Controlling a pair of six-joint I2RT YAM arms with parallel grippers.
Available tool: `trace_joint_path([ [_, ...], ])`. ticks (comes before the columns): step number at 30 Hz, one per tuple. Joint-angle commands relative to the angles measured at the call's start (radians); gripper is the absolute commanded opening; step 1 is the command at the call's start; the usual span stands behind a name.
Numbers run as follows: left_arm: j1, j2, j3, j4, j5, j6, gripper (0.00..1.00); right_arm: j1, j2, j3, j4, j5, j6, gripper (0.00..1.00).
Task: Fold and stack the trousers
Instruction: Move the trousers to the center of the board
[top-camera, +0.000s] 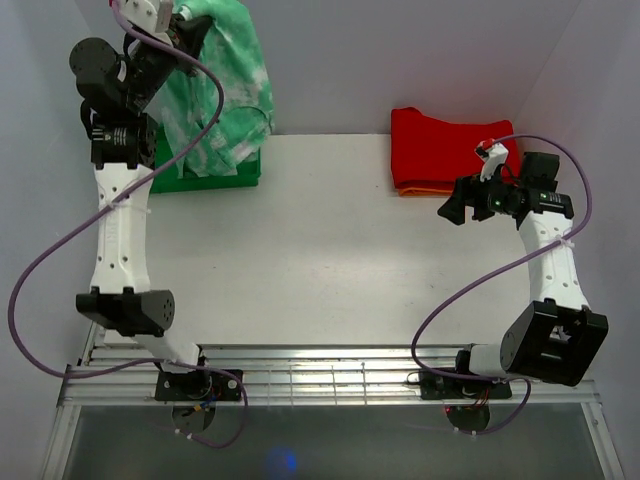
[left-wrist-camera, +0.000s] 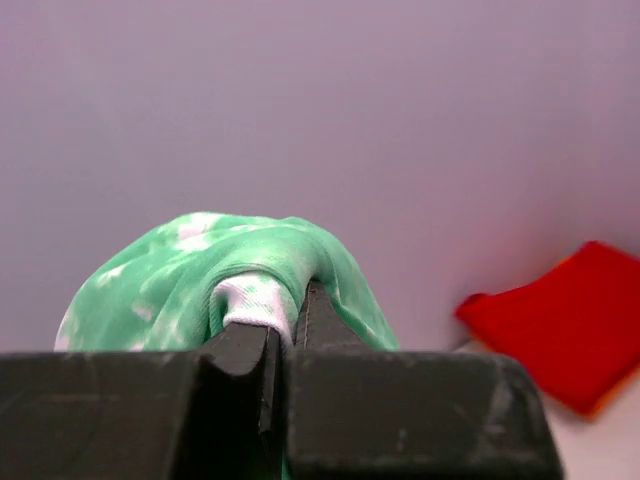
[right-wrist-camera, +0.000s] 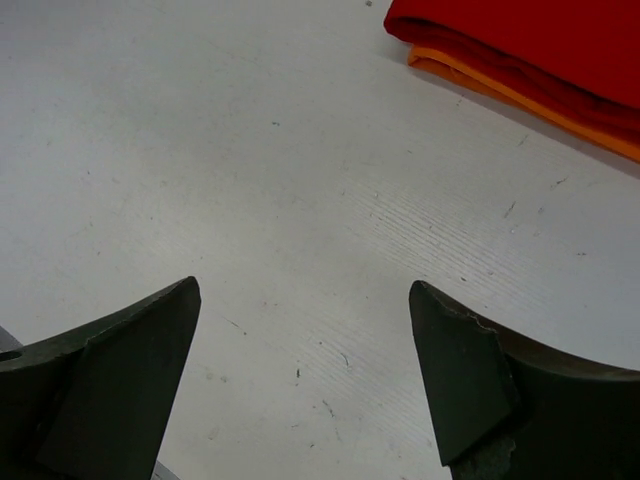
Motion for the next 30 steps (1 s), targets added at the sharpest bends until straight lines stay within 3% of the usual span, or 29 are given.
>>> trace_joint_path([
  [1,-0.053,-0.165,-0.109,0.043,0.156,-0.200,0.00,0.002,-0.031,0.006,-0.014,-0.093,-0.029,0.90],
  [3,-0.069,-0.257,-0.272,0.052,0.113,-0.280,0.00,0.002,-0.028,0.015,-0.045,-0.152,-0.044,0.90],
  [7,-0.113,-0.381,-0.559,0.138,0.128,-0.453,0.00,0.008,-0.063,-0.044,-0.056,-0.452,-0.009,0.90],
  [8,-0.125,-0.420,-0.666,0.205,0.128,-0.519,0.00,0.027,-0.082,-0.112,-0.004,-0.497,0.005,0.90],
  [11,-0.196,-0.446,-0.763,0.238,0.081,-0.568,0.00,0.095,-0.203,-0.272,0.169,-0.562,0.123,0.90],
  [13,-0.245,-0.435,-0.834,0.253,0.081,-0.614,0.00,0.148,-0.296,-0.351,0.394,-0.542,0.237,0.90],
  [15,-0.286,-0.419,-0.895,0.256,0.067,-0.657,0.00,0.250,-0.323,-0.406,0.462,-0.504,0.237,0.90],
  [18,-0.326,-0.382,-0.955,0.265,-0.006,-0.662,0.00,0.287,-0.271,-0.414,0.432,-0.482,0.197,0.90],
  [22,-0.372,-0.313,-1.010,0.296,-0.085,-0.693,0.00,0.315,-0.187,-0.373,0.233,-0.392,0.013,0.90],
  [27,-0.396,-0.193,-0.925,0.318,-0.137,-0.719,0.00,0.384,-0.171,-0.407,0.290,-0.191,0.023,0.90],
  [30,-0.399,-0.139,-0.869,0.237,-0.154,-0.710,0.00,0.398,-0.148,-0.390,0.326,-0.128,0.042,0.90],
])
